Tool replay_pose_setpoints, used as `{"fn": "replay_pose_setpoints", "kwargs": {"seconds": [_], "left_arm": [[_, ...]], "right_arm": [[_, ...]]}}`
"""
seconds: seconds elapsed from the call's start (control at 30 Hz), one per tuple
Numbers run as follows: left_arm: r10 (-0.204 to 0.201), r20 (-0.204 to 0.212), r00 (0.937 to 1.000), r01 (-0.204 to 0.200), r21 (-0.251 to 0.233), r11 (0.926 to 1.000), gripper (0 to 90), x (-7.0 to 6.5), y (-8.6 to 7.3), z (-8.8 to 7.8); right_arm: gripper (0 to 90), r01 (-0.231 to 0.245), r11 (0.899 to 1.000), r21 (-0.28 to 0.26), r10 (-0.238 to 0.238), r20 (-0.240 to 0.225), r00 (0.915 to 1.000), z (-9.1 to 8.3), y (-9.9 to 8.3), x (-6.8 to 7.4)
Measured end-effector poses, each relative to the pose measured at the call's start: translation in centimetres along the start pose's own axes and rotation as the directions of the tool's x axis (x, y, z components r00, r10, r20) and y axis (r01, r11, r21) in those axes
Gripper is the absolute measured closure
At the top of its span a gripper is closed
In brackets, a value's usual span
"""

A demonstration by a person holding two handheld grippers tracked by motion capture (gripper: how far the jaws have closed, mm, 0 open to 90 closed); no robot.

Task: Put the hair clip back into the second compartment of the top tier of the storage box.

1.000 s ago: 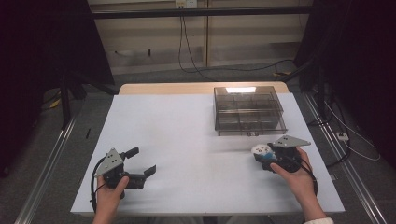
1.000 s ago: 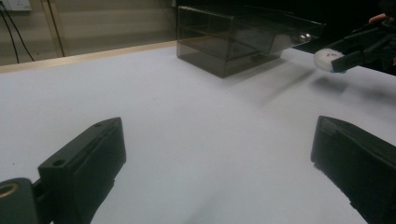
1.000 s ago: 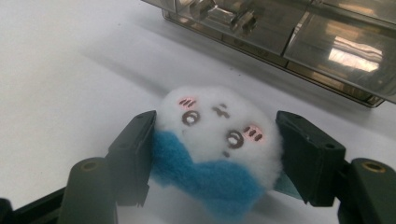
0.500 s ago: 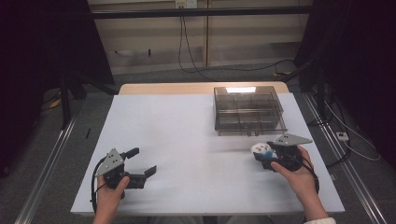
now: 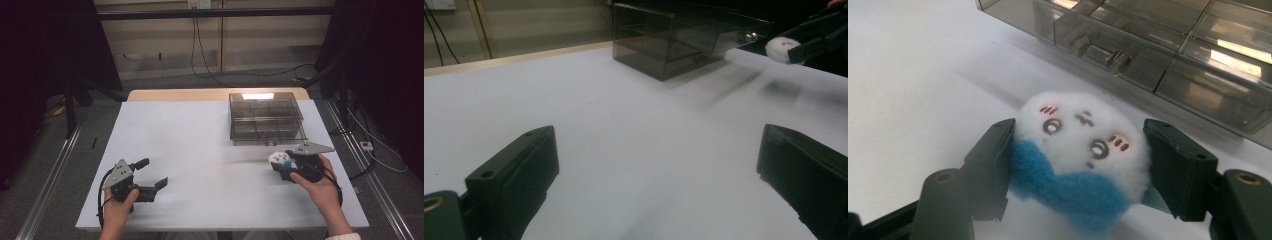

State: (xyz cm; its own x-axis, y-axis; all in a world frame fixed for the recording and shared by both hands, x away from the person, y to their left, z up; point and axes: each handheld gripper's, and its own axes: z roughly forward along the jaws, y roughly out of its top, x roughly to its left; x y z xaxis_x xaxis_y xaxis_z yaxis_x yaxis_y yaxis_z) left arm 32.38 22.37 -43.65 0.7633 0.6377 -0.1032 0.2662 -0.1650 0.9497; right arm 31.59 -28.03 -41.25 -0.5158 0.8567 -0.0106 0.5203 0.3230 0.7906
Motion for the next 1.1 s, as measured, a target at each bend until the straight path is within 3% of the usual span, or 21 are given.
{"fn": "replay_pose_setpoints", "kwargs": {"seconds": [1.1], "left_arm": [[-0.002,-0.001,1.0000,0.002,0.003,1.0000,3.5,0.1,0.1,0.2]], "right_arm": [[31.5,0.010,1.000,-0.005,-0.010,0.018,0.9998,-1.3,1.2,-0.4]]}}
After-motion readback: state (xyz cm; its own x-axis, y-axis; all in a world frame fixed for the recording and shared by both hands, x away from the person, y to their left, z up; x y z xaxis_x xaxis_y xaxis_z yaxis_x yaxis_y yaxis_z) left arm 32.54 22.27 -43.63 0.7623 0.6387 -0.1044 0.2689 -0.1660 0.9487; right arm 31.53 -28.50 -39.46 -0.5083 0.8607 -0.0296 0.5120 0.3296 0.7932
